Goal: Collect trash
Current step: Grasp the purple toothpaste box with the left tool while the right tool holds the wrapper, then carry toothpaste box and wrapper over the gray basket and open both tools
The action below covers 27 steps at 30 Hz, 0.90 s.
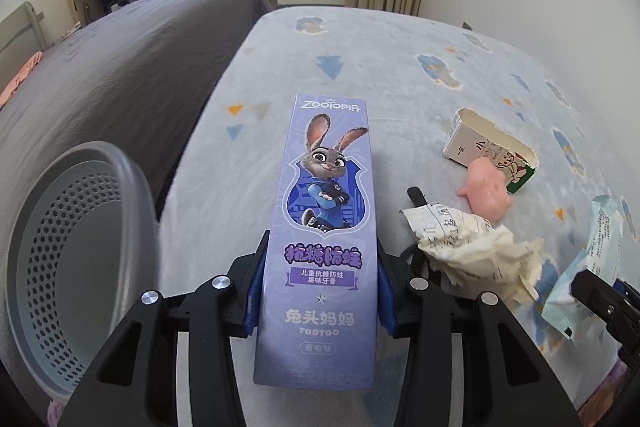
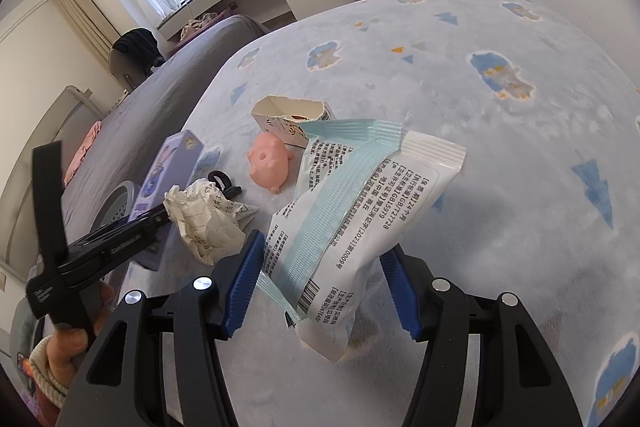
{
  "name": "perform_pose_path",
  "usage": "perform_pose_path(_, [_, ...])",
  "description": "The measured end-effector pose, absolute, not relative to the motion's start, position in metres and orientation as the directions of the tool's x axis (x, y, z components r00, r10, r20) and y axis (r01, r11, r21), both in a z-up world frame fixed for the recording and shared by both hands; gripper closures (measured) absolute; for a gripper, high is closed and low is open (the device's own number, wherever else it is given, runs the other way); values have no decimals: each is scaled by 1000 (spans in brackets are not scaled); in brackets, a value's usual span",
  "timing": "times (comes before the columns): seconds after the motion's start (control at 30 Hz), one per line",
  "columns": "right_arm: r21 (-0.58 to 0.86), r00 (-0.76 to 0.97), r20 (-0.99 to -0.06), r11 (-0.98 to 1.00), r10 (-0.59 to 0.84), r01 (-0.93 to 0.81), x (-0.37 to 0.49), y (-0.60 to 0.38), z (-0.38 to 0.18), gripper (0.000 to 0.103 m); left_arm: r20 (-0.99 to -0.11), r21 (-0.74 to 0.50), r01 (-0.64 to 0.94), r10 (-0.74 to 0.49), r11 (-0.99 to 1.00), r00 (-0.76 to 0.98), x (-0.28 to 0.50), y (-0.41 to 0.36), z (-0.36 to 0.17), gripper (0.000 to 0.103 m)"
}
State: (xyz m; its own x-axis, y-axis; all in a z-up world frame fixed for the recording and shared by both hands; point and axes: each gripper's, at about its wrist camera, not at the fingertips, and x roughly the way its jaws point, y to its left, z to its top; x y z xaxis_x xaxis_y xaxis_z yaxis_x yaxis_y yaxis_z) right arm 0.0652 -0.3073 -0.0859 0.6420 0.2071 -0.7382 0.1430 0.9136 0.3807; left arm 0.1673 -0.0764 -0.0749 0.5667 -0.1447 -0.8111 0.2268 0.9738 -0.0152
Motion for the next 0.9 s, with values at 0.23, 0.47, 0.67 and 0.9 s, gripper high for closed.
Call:
perform_pose_path(0.23, [366,645,-738,921,200,134,58,-302,-83,46,-786,-16,210,-142,978,602,136,-56,-53,60])
perform_pose_path(0.47, [351,654,-731,930,197,111,45,-289,-72,46,-768,-18,198,-140,980,625,108,-37,-41,60])
perform_pose_path(0.67, [350,660,-721,933,212,81,35,-270,-62,46,-760,-28,178,-137,984,636,93,-17,-35,60])
perform_pose_path(0.9, [334,653,-722,942,230,37,33,-240,-55,46,-742,-18,162,-122,987,659,78,8,-30,60])
